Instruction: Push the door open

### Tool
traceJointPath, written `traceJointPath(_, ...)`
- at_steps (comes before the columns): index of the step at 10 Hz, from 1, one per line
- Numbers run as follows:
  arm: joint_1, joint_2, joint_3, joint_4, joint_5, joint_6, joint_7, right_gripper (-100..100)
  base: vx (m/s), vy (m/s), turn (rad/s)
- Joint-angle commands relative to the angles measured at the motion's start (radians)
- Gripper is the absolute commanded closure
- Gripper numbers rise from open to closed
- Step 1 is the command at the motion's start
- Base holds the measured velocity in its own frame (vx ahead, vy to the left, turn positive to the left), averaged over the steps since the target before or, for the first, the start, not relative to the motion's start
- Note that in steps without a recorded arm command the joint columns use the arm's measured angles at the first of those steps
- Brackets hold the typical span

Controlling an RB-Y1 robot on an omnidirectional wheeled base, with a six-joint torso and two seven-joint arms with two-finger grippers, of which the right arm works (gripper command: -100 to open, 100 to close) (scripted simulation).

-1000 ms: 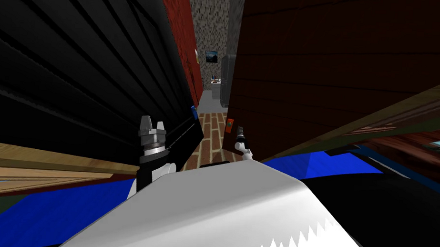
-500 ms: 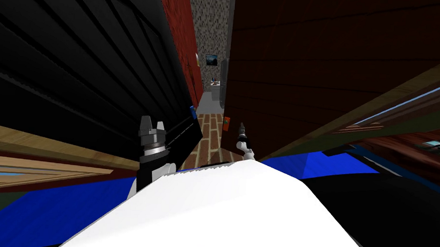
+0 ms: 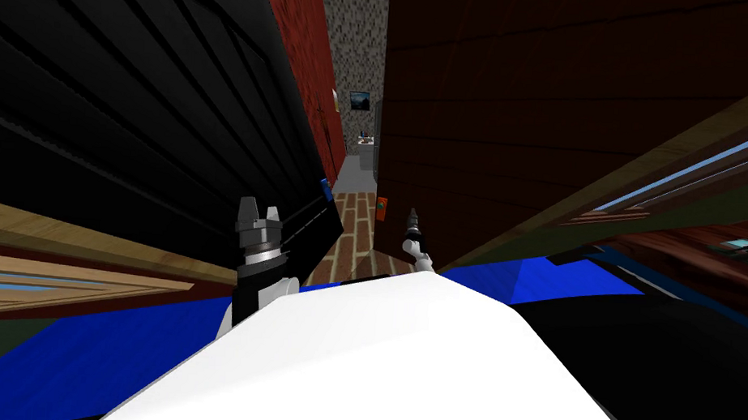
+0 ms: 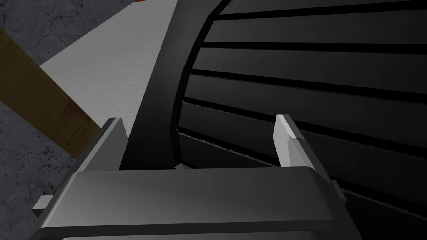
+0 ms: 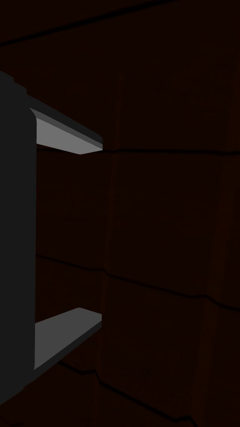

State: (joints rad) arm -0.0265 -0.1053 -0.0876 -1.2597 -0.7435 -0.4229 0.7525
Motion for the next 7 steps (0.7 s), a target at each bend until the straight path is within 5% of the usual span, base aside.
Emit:
traceJointPath(1,-0.003,0.003,0.002,0.001,-0.033,-0.012,0.032,-100,-0.079,-0.036,0.018)
traceJointPath(4,-0.007,0.019,0.007,0.005,-0.086,-0.033,0.080,-100,-0.065,0.000,0.021)
traceJointPath(7,-0.011,0.054,0.012,0.008,-0.143,-0.055,0.132,-100,-0.060,0.084,0.027)
